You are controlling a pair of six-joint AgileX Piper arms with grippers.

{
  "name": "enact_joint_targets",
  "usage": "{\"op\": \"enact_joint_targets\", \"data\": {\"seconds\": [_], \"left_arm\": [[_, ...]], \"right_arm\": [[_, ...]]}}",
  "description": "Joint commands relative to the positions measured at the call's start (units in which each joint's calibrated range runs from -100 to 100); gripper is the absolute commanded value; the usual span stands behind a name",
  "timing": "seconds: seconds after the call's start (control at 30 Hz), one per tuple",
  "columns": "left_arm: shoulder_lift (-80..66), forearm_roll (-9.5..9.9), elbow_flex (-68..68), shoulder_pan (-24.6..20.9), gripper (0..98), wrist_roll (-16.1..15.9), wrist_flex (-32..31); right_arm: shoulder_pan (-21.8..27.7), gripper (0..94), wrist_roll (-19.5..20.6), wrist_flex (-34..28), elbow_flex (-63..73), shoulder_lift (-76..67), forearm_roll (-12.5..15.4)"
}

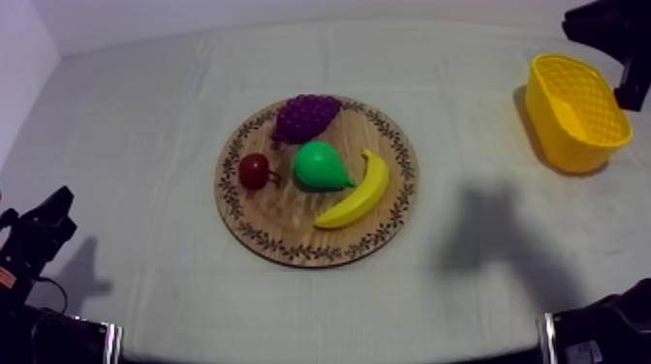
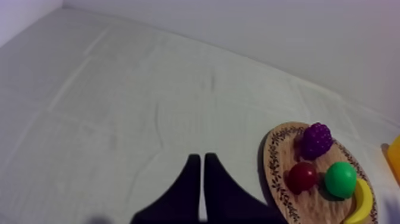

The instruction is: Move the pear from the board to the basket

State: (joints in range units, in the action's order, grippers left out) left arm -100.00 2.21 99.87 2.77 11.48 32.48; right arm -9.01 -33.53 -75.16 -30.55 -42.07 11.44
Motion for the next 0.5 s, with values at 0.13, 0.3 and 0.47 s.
{"op": "enact_joint_targets", "data": {"seconds": [0.13,0.3,0.47], "left_arm": [[0.0,0.02,0.0,0.0,0.1,0.0,0.0],[0.0,0.02,0.0,0.0,0.1,0.0,0.0],[0.0,0.02,0.0,0.0,0.1,0.0,0.0]], "right_arm": [[0.7,27.0,-1.2,1.5,1.6,4.8,1.9],[0.2,43.0,-0.9,4.2,-1.4,7.7,2.7],[-0.2,57.3,-1.3,7.2,-4.6,9.7,3.6]]}}
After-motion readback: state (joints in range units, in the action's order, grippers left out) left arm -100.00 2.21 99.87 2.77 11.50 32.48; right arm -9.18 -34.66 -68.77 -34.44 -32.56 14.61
